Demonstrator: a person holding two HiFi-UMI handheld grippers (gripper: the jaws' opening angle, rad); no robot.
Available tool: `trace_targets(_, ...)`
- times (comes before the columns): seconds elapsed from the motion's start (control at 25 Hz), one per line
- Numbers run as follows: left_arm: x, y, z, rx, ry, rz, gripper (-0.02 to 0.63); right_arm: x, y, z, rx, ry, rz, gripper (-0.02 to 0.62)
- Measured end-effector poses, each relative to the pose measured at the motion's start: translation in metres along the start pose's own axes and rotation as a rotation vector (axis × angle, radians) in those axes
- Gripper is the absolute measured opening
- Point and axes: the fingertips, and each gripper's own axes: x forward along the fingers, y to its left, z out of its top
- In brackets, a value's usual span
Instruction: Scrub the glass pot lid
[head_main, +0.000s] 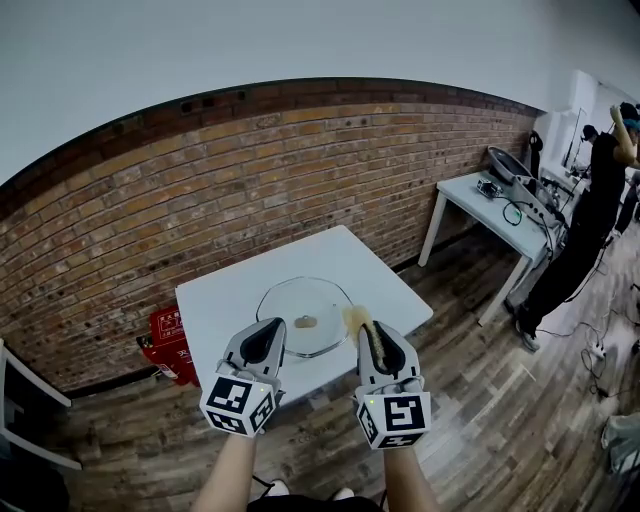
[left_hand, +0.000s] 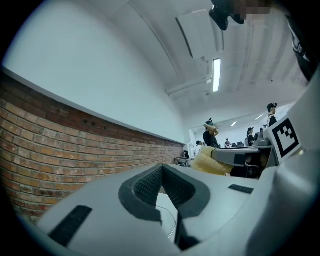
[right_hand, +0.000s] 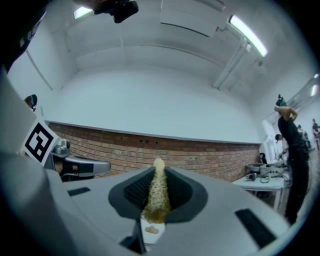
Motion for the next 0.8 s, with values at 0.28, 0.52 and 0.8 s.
trace_targets(0.28, -0.010, 0.014, 0.000, -0.010, -0.003, 0.000, 0.009, 0.002, 0.011, 0.002, -0.009, 0.011, -0.018, 0.058)
trace_targets(0.52, -0.012, 0.023, -0.002, -0.015, -0.006, 0.007, 0.009, 0.007, 0.019, -0.001, -0.011, 0.019, -0.016, 0.057)
trace_targets(0.8, -0.012, 0.033, -0.013, 0.017, 0.028, 0.021, 0.009, 0.013, 0.024, -0.008, -0.013, 0.041, -0.006, 0.057)
